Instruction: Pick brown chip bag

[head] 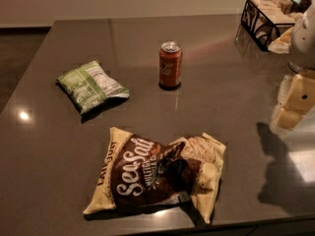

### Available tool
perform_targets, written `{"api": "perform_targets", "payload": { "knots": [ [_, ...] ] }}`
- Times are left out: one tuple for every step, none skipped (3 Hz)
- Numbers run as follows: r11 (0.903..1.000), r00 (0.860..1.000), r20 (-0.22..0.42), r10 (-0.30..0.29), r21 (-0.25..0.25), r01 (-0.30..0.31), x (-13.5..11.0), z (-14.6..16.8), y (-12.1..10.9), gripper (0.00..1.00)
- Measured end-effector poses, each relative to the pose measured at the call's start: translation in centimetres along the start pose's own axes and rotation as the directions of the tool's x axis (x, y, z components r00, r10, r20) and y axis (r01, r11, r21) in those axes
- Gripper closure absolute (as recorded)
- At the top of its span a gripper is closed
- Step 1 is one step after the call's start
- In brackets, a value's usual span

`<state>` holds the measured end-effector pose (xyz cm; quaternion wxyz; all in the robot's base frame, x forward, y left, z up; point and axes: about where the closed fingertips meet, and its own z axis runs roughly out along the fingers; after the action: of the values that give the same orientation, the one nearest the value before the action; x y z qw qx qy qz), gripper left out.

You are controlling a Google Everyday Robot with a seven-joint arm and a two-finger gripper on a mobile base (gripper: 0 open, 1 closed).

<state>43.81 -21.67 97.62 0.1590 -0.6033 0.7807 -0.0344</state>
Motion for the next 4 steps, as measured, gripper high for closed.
{"api": "perform_targets", "payload": {
  "knots": [
    [1.0000, 1.000, 0.000, 0.000, 0.000, 0.000, 0.0, 0.0, 0.0, 0.00],
    [0.9995, 1.000, 0.024, -0.012, -0.028, 0.012, -0.7, 0.3, 1.4, 0.00],
    [0.9955, 0.996, 0.078, -0.038, -0.084, 0.044, -2.3, 1.1, 4.4, 0.00],
    [0.9837, 0.987, 0.141, -0.072, -0.154, 0.093, -5.2, 2.7, 8.6, 0.00]
  ]
}}
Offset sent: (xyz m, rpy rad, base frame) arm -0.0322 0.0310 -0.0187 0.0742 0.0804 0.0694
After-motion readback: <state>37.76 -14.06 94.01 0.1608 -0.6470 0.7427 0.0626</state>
